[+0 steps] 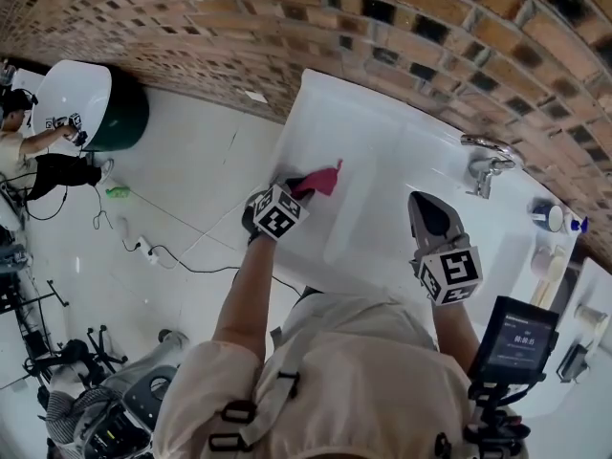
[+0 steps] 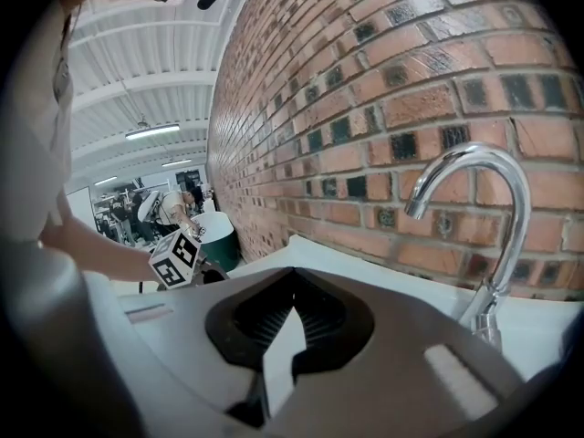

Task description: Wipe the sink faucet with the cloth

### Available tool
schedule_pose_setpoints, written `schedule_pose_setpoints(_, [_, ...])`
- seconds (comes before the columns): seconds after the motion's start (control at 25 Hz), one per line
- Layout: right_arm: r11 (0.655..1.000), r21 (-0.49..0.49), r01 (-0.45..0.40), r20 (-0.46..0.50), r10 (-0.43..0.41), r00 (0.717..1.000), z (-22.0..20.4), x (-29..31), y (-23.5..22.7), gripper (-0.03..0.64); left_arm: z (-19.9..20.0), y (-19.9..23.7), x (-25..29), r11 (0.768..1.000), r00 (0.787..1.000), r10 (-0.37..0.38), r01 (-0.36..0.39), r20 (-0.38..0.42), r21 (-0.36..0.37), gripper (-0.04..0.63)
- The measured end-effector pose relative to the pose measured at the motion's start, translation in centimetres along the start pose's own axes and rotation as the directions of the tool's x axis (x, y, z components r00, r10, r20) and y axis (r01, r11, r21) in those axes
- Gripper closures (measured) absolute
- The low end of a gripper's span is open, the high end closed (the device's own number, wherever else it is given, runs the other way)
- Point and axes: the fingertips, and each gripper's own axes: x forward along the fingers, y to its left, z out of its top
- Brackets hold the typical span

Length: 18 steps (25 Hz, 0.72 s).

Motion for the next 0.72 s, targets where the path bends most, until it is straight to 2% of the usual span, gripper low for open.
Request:
schedule_pose_setpoints(0.12, [1.000,0.005,0.022,0.021,-0.022,1.000,0.2,-1.0,-0.5,0.626,0.5,0.1,-0.2,1.000,1.000,0.004,-0.004,0.011,-0.022,0.505])
schedule_pose_setpoints(0.24, [0.999,0.019,0.049,0.034,-0.050,0.998,0.2,-2.7,-1.1,0.626,3.1,-1.0,-1.4,0.999,0.996,0.000,0.003,0.087,-0.033,0.505])
schedule_pose_setpoints(0.4, [0.994,0.039,0.103,0.068,-0.105,0.992,0.4,-5.6,-2.3,0.626,10.3,-3.7,-3.4,0.997,0.977,-0.036,0.020,0.208,0.079,0.505])
schedule_pose_setpoints(0.48, [0.990,0.044,0.135,0.086,-0.138,0.987,0.8,-7.2,-3.3,0.626,15.6,-5.3,-5.0,0.991,0.950,-0.056,0.016,0.308,0.130,0.505])
schedule_pose_setpoints(0.6, [0.982,0.046,0.182,0.111,-0.187,0.976,1.3,-9.8,-5.0,0.626,23.6,-7.8,-7.3,0.984,0.887,-0.081,-0.001,0.455,0.177,0.505])
schedule_pose_setpoints(0.72, [0.973,0.045,0.227,0.133,-0.231,0.964,1.6,-12.3,-6.8,0.626,29.9,-10.3,-8.7,0.984,0.826,-0.119,0.023,0.551,0.178,0.505])
